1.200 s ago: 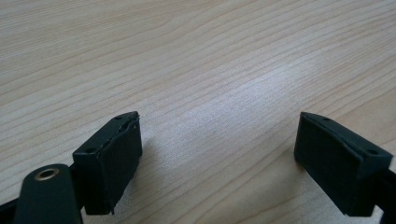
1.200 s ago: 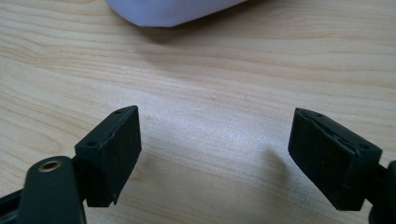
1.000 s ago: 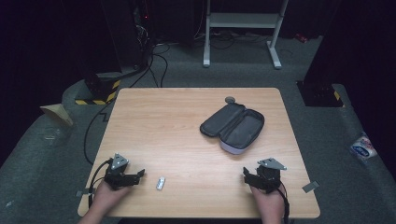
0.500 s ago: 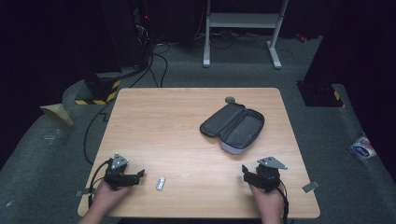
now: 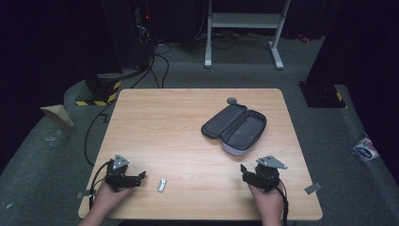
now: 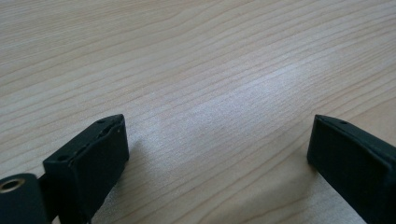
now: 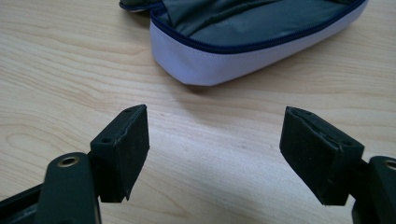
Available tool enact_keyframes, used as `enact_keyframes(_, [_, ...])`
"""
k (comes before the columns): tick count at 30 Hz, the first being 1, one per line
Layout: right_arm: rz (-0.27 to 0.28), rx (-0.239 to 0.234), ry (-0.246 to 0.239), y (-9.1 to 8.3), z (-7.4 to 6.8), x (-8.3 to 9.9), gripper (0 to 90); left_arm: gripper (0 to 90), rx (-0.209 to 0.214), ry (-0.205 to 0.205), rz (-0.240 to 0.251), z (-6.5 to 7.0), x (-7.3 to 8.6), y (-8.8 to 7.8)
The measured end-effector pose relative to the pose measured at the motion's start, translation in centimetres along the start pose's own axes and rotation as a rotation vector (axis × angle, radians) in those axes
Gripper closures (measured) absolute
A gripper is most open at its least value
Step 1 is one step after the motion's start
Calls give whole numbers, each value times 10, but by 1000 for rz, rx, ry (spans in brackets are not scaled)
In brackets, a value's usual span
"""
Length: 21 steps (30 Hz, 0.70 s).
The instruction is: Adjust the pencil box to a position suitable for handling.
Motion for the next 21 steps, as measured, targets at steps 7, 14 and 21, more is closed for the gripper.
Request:
enact_keyframes(7, [17,-21,-18,3,-8,-13,259,17,-4,-7,-11,0,0,1])
enact_keyframes(14, [23,-37,-45,10,-19,-32,294,1,-2,-1,-17,0,-1,1])
enact_keyframes(21, [19,-45,-48,23,-27,-52,351,1,0,-4,-17,0,-1,1])
Point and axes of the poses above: each handheld gripper's, and its own axes: y roughly forward along the jaws, x roughly out of its underside, z roughly to its right, the point moved 1 cm from there along y, roughly forward along the jaws, and after that the axes turned 10 degrees about y, right-handed, at the moved point
